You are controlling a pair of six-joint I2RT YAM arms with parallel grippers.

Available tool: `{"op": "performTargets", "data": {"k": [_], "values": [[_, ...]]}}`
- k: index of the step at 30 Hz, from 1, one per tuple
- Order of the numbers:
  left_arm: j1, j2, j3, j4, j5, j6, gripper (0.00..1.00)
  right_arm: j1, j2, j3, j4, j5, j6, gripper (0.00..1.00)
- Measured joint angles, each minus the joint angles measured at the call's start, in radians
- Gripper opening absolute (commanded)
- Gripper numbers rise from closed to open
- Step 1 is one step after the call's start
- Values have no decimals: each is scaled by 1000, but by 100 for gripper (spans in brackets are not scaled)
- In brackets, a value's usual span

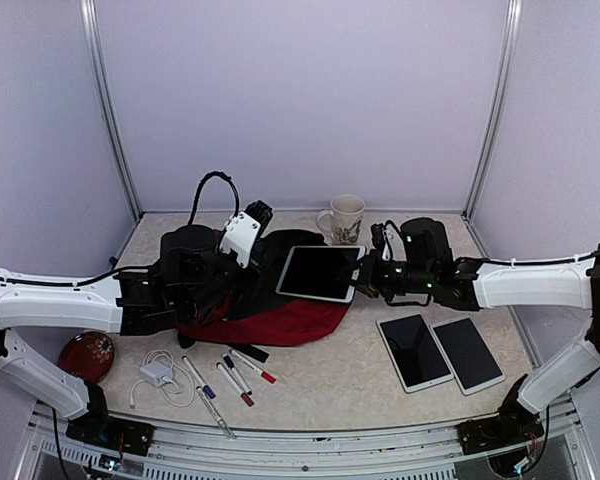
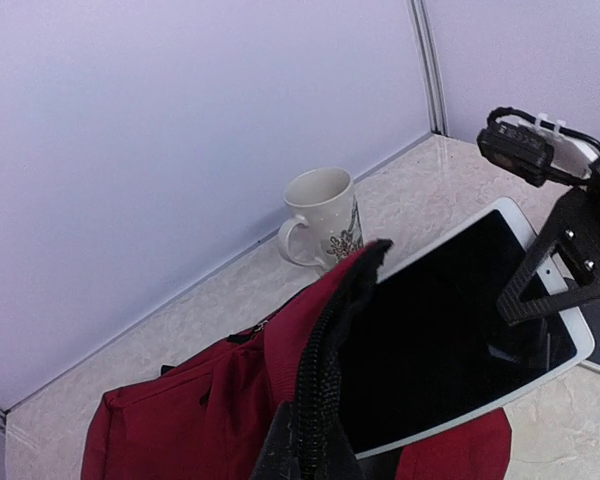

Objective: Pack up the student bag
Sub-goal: Pick up the largest pocket of the bag from the student bag, then place the iPad in the largest pocket of the bag.

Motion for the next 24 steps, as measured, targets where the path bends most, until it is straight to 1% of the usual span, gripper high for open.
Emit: {"op": "performTargets", "data": {"k": [7, 13, 16, 24], "values": [[-1, 0, -31, 52, 1, 22, 0, 0, 112, 121, 133, -8, 48, 0], [7, 0, -37, 60, -2, 47, 0, 6, 325, 252, 169, -42, 80, 0], [20, 0, -44, 63, -3, 64, 0, 27, 406, 314, 170, -50, 91, 0], [53, -3, -46, 117, 32, 105, 0, 68, 533, 333, 176, -65, 140, 0]]}}
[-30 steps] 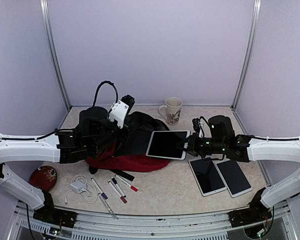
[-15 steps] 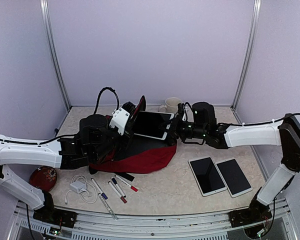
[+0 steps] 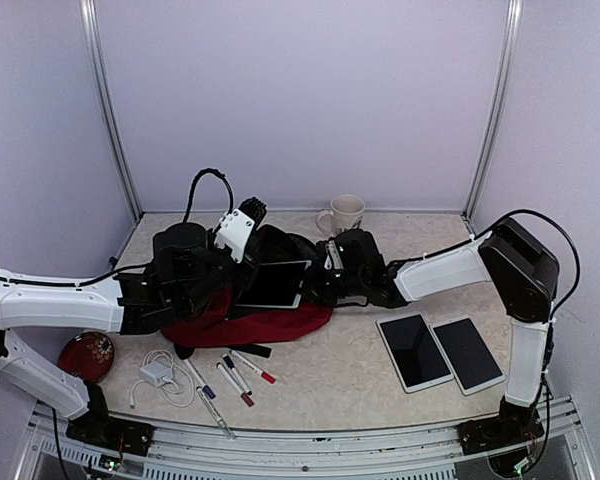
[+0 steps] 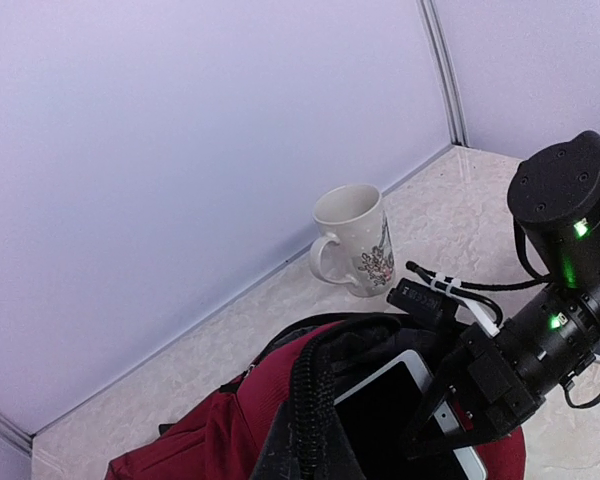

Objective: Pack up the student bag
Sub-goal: Place the iPad in the largest pocket of the bag.

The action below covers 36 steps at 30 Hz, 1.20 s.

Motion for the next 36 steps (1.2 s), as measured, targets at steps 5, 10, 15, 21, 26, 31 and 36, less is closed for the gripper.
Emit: {"op": "performTargets", "data": {"k": [5, 10, 15, 21, 26, 31, 36], "values": [[6, 0, -11, 14, 27, 0, 0, 5, 43, 52, 17, -1, 14, 0], [6, -2, -27, 24, 51, -5, 0, 11, 174, 248, -27, 7, 12, 7], [8, -24, -37, 26, 66, -5, 0, 17, 254, 380, -72, 10, 5, 70], [21, -50, -58, 26, 67, -12, 0, 19, 227, 406, -204, 69, -135, 100], [28, -67, -79, 28, 66, -30, 0, 27, 125, 406, -415, 145, -329, 100], [29, -66, -79, 27, 65, -42, 0, 37, -60, 406, -640, 262, -536, 100], [29, -66, -80, 18, 67, -59, 0, 35, -246, 353, -843, 417, -644, 100]]}}
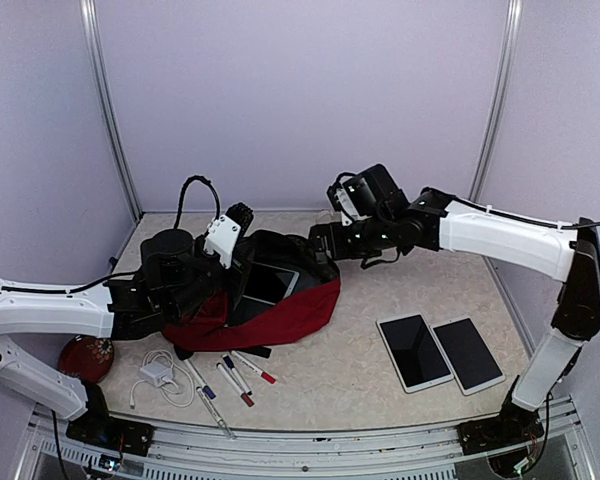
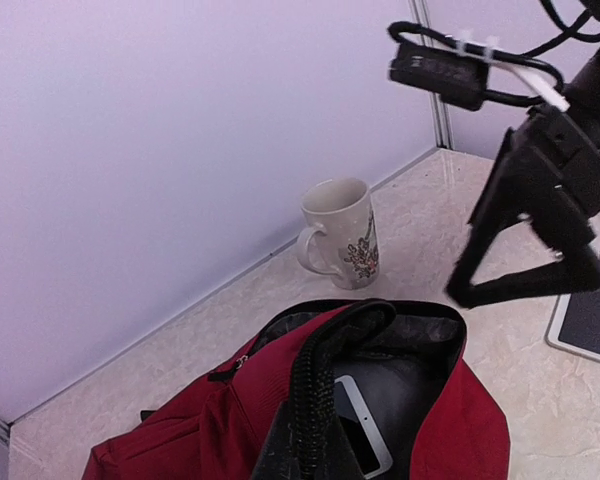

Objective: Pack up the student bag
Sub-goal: Place the iPad in the largest pocket of the bag, then place the largest pocket in the student bag.

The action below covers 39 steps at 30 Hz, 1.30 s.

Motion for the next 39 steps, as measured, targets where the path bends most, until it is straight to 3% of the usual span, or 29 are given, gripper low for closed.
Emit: {"op": "performTargets", "data": {"k": [4, 10, 19, 21, 22, 25, 27, 32, 39], "values": [[-9, 3, -1, -23, 1, -16, 0, -57, -172, -202, -130, 59, -21, 100], [-61, 48, -4, -50, -15, -48, 3, -240, -358, -523, -227, 35, -23, 100], [-145, 145, -9, -72, -36, -99, 7, -351, -387, -706, -213, -53, -44, 99], [-152, 169, -7, -83, -44, -107, 13, -354, -368, -720, -199, -64, -48, 97], [-153, 178, -6, -90, -48, -109, 22, -354, -358, -727, -192, -72, -51, 97], [-161, 194, 0, -112, -53, -116, 63, -354, -336, -753, -170, -100, -55, 96], [-172, 195, 8, -116, -50, -118, 77, -354, -329, -765, -162, -116, -62, 94], [-230, 194, 61, -114, -31, -96, 88, -354, -313, -770, -123, -153, -88, 92], [-324, 195, 128, -109, 22, -56, 87, -355, -262, -763, -82, -174, -111, 91]]}}
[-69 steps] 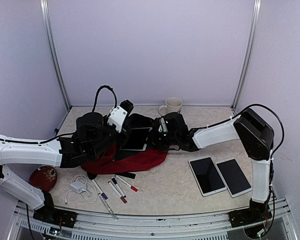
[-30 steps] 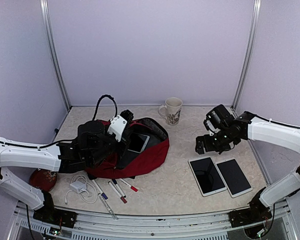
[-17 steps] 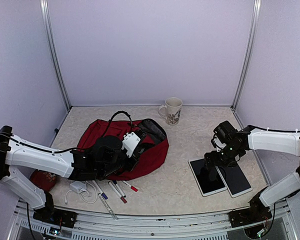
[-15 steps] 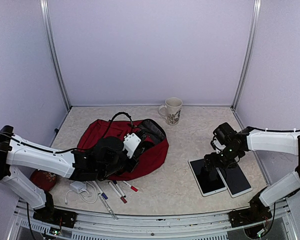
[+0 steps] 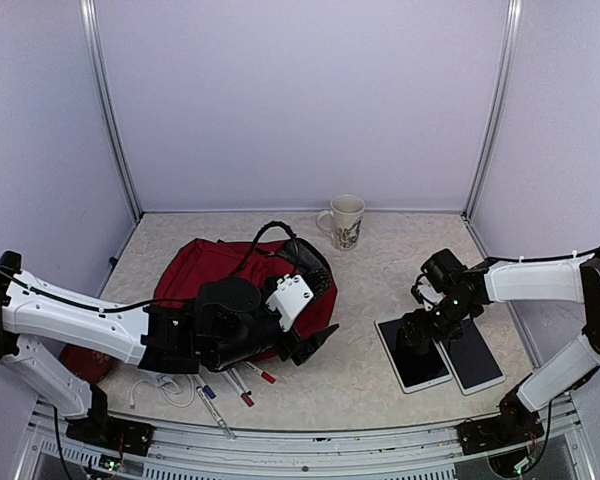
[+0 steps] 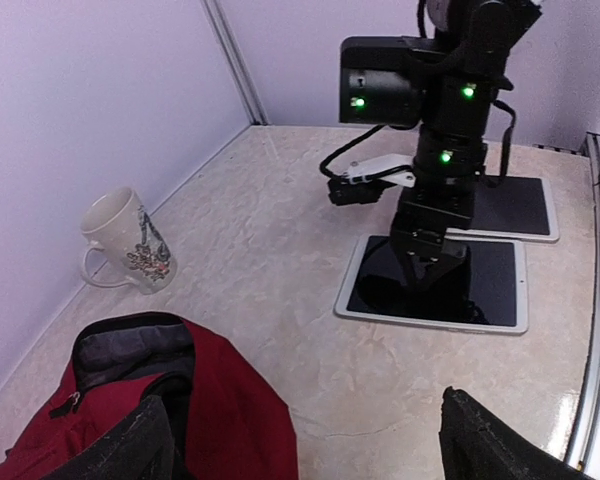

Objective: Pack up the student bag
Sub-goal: Place the largest pocket in the student bag, then pick up the iPad from the center of the board.

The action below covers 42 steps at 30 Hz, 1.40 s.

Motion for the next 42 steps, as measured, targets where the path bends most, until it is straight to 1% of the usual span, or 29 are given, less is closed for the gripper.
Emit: {"op": "performTargets", "data": {"k": [3, 7, 11, 18, 22, 25, 27, 29, 31, 36, 42], "values": [[-15, 21, 3, 6, 38, -3, 84, -3, 3, 0, 8, -10, -4, 86], [-32, 101, 8, 5, 64, -14, 83, -2, 8, 0, 31, -37, -3, 84], [-63, 174, 8, 3, 94, -24, 80, 44, 15, 0, 79, -80, 19, 82], [-70, 266, 10, 4, 145, -34, 70, 161, 44, 30, 101, -209, 61, 84], [-64, 312, 11, -8, 185, -59, 58, 178, 29, 51, 64, -219, 65, 85], [-51, 322, 12, -29, 246, -87, 54, 163, -4, 55, 23, -206, 64, 84], [-41, 321, 12, -31, 268, -96, 52, 148, -25, 54, 9, -211, 65, 84], [-35, 321, 11, -33, 268, -93, 50, 141, -39, 43, 11, -228, 69, 84], [-35, 327, 14, -38, 257, -85, 45, 140, -46, 17, 18, -244, 75, 84], [-35, 429, 89, -73, 220, -51, 43, 140, -32, -40, 39, -282, 88, 83], [-34, 498, 122, -84, 214, -26, 39, 139, -18, -64, 138, -365, 106, 80]]}}
